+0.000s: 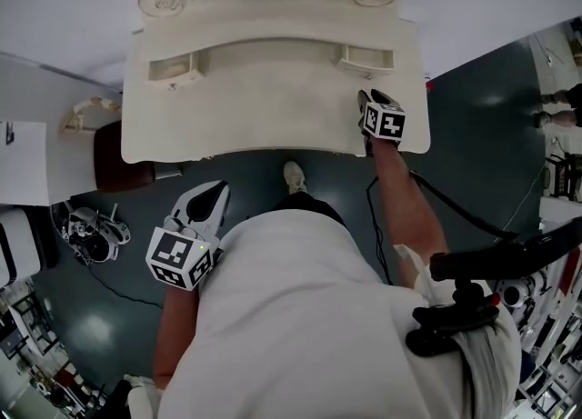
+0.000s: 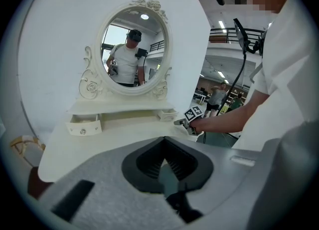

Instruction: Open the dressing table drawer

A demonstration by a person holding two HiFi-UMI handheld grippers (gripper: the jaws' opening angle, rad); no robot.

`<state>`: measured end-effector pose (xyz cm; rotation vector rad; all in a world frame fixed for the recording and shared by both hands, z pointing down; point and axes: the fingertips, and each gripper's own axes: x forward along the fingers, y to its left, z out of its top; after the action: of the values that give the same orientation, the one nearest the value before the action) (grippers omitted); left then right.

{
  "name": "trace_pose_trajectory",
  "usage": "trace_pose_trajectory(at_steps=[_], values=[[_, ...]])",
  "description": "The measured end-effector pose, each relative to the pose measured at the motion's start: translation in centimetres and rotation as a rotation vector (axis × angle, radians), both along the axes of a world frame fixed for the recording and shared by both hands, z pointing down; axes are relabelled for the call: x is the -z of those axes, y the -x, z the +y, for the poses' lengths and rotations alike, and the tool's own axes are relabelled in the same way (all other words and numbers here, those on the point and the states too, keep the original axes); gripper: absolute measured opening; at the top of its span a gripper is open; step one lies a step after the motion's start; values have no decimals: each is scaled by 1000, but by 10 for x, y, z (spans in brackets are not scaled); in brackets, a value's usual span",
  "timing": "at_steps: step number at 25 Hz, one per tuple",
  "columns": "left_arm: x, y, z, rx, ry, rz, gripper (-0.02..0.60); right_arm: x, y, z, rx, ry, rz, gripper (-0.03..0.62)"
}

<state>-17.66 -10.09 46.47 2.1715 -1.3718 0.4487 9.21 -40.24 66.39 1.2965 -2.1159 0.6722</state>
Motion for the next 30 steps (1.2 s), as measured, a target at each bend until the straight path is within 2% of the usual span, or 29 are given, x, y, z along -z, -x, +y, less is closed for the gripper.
trace_pose_trajectory(at_steps=[7, 15, 23, 30], values=[[-2, 1, 38, -41, -14, 20, 3, 3, -2, 74, 29, 23, 6, 2], [-1, -2, 94, -76, -38, 42, 3, 23, 13, 184, 101, 50, -8, 1], [-14, -10, 164, -91, -27, 67, 3, 42, 27, 293, 185, 54, -45, 0], [-19, -9, 199, -92, -33, 74, 3, 52, 42, 355, 265, 44, -43, 0]])
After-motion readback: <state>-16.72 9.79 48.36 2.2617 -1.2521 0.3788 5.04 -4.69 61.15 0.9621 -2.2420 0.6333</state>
